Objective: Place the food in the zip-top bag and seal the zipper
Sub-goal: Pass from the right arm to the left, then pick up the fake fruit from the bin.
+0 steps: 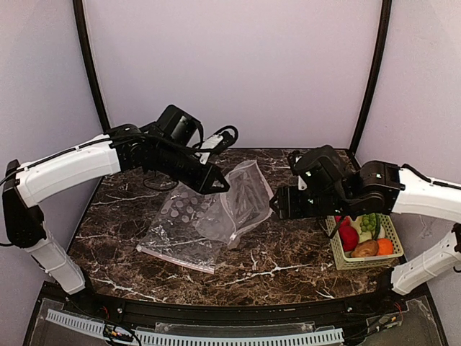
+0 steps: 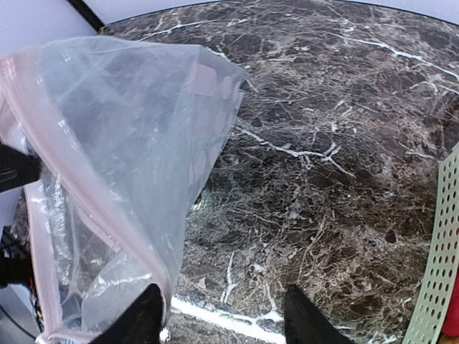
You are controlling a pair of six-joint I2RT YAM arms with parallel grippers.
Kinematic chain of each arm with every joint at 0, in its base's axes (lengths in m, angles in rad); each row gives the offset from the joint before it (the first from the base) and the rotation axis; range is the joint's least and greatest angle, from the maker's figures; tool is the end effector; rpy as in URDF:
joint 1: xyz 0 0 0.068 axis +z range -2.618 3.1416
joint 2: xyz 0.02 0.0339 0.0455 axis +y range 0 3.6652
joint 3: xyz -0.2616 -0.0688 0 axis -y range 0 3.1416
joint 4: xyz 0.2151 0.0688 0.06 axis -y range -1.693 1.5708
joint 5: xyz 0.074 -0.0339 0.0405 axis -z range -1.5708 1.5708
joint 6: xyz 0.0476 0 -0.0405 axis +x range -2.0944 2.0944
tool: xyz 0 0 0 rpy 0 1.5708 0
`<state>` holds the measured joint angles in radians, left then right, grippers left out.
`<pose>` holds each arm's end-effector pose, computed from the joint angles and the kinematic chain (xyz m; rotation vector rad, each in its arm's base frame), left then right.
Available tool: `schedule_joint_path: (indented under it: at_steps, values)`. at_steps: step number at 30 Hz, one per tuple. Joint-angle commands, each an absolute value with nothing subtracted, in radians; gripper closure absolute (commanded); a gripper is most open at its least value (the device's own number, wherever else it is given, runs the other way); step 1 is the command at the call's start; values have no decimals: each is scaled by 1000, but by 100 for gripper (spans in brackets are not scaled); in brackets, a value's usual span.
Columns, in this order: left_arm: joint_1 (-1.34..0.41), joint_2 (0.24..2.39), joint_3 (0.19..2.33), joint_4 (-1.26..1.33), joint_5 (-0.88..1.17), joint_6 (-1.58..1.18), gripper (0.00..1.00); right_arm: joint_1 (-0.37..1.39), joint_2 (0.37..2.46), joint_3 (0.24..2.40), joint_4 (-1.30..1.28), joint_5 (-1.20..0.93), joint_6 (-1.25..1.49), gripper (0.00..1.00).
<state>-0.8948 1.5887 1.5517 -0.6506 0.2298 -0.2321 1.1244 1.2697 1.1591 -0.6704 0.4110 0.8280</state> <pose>0.2011 -0.2680 0.3507 0.8970 2.2081 -0.8331 0.1235 0.2140 0.3164 -0.1433 2.3260 0.5305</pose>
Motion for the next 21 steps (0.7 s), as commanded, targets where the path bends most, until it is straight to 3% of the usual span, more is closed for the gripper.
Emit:
schedule_joint_path:
  at_steps: [1,7,15,21]
  values:
    - [-860,1585,1491,-488,432,-192,99,1121,1190,1179,-749,323,685,33]
    - [-829,1613,1438,-390,506,-161,99,1114,1091,1169,-861,287,683,11]
    - [-781,1584,1259,-161,546,-166,99,922,1082,1184,-1028,334,717,4]
    - [-739,1583,1210,-128,567,-176,99,661,1095,1136,-1054,314,715,2]
